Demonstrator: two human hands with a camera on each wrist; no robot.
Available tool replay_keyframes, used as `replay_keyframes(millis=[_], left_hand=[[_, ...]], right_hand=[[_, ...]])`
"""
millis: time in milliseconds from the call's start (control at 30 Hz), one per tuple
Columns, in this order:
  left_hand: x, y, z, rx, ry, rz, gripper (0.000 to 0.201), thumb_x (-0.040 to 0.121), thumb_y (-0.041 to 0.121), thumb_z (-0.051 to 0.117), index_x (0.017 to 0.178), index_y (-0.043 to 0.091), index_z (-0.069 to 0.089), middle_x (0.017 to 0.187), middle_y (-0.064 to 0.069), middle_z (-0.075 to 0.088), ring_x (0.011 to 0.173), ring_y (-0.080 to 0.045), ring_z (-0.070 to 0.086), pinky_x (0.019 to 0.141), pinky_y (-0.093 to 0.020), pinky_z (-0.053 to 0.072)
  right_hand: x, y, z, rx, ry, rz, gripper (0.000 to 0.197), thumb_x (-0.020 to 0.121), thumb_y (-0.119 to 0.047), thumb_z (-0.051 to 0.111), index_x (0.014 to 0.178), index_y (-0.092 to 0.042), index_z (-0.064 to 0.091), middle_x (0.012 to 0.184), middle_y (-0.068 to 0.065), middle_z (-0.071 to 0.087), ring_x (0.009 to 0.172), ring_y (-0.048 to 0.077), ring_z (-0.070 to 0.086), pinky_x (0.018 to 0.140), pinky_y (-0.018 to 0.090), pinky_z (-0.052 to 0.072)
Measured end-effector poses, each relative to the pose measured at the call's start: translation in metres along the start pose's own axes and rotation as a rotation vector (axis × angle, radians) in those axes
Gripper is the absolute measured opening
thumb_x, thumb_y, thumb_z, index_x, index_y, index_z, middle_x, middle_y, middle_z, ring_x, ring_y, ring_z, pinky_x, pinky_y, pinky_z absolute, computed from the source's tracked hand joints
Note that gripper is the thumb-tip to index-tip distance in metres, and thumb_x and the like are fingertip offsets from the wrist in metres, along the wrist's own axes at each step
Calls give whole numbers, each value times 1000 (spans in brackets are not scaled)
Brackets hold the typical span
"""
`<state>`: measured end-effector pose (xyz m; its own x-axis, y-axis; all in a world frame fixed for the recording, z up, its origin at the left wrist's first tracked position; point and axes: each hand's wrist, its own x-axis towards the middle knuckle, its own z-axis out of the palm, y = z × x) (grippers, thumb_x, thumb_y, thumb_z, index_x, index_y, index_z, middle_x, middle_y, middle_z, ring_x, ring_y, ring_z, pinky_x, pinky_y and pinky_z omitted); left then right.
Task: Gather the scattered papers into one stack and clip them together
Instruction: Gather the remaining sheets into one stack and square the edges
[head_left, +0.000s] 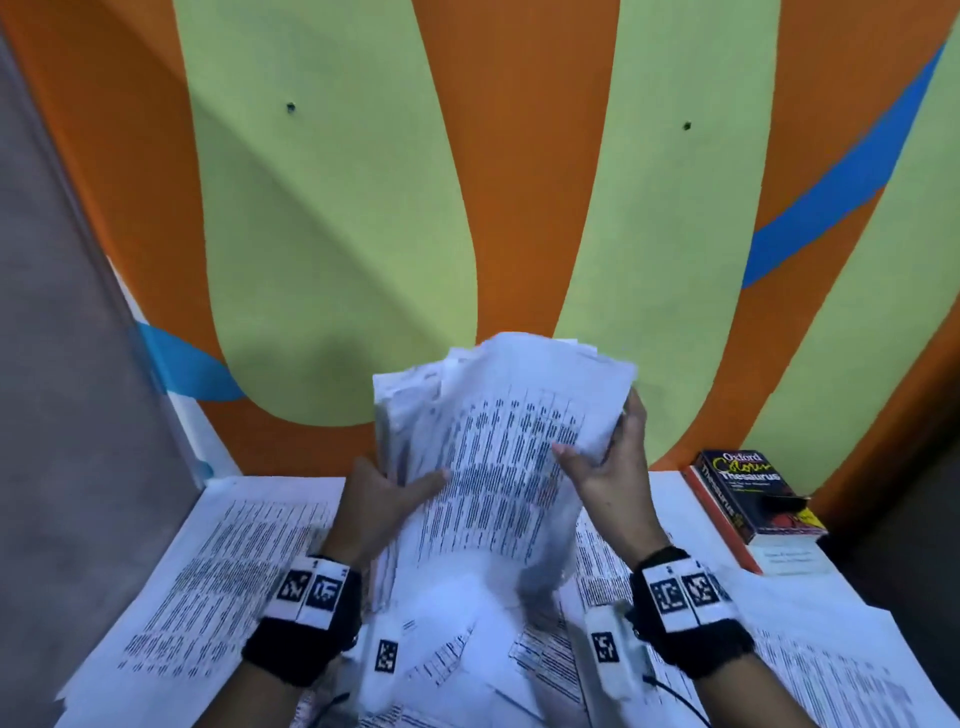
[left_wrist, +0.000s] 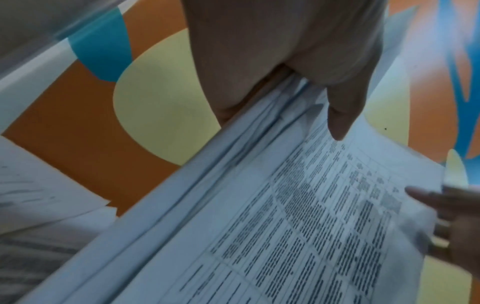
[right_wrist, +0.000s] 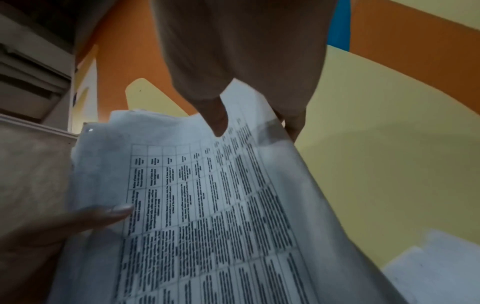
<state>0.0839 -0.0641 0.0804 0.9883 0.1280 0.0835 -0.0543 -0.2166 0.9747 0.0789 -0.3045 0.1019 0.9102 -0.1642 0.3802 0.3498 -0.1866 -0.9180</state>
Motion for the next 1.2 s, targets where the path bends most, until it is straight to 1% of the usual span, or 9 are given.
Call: replay_keyframes(millis=[67, 200, 333, 467, 733, 867, 1000, 1100, 1200], left_hand=[[-2, -3, 1, -4, -5, 0, 80, 46, 61, 85, 94, 0, 66, 96, -20, 71, 81, -27, 71, 64, -43, 58], [-3, 1, 4, -40, -27, 13, 43, 62, 37, 87, 90, 10, 68, 89, -10, 73, 79, -23, 72, 71, -37, 61], [-1, -2, 4, -66, -40, 25, 50, 62, 38, 88, 95, 6, 66, 93, -13, 72, 80, -24, 72, 71, -38, 61], [-3, 2, -4, -101, -34, 62, 13, 73, 7, 80, 75, 16, 70, 76, -4, 72, 70, -22, 71, 57, -23, 57], [-5, 17, -3, -154, 5, 145, 9, 75, 3, 77, 75, 5, 68, 78, -10, 70, 66, -15, 68, 71, -36, 54], [1, 25, -9, -257, 10, 194, 15, 71, 12, 81, 81, 9, 71, 77, 7, 73, 75, -12, 71, 70, -29, 56], [2, 25, 0, -276, 62, 221, 25, 70, 18, 84, 86, 6, 69, 81, 3, 73, 76, -16, 68, 71, -32, 54], [1, 34, 7, -274, 104, 245, 15, 75, 6, 77, 82, 17, 69, 73, 15, 75, 69, -4, 70, 63, -24, 53], [4, 48, 3, -274, 108, 315, 20, 75, 2, 76, 90, 14, 68, 75, 13, 75, 71, -5, 71, 59, -18, 54]], right_hand=[[5, -8, -2, -48, 47, -102, 99, 81, -13, 70, 148, -41, 1, 156, -2, 26, 141, 15, 32, 112, 42, 36], [25, -21, -1, -285, -11, -322, 97, 81, -6, 66, 152, -21, 2, 139, -10, 32, 120, -13, 33, 96, -1, 28], [36, -36, 10, -422, -121, -338, 85, 82, 3, 58, 151, -26, 17, 111, 5, 35, 84, 6, 41, 65, 0, 37], [40, -35, 9, -272, -32, -297, 84, 76, 12, 54, 145, -25, 26, 124, 1, 37, 108, -9, 39, 82, -2, 37], [31, -19, 18, -54, -89, 81, 40, 90, 5, 47, 123, -18, 44, 117, 22, 59, 111, 32, 57, 100, 53, 44], [31, -31, 11, 32, -54, 9, 46, 90, 5, 52, 128, -17, 39, 115, -8, 57, 99, -9, 58, 86, 15, 50], [14, -6, 11, -55, -13, 60, 34, 89, 1, 56, 118, -12, 43, 108, 8, 61, 98, 11, 61, 88, 34, 52], [7, -7, 16, -71, 14, 21, 23, 93, 5, 49, 89, -17, 42, 74, -3, 47, 67, -8, 52, 65, 10, 41], [12, -19, 13, 2, 28, -38, 26, 91, 4, 53, 111, -9, 42, 90, -11, 54, 78, -16, 55, 68, 1, 42]])
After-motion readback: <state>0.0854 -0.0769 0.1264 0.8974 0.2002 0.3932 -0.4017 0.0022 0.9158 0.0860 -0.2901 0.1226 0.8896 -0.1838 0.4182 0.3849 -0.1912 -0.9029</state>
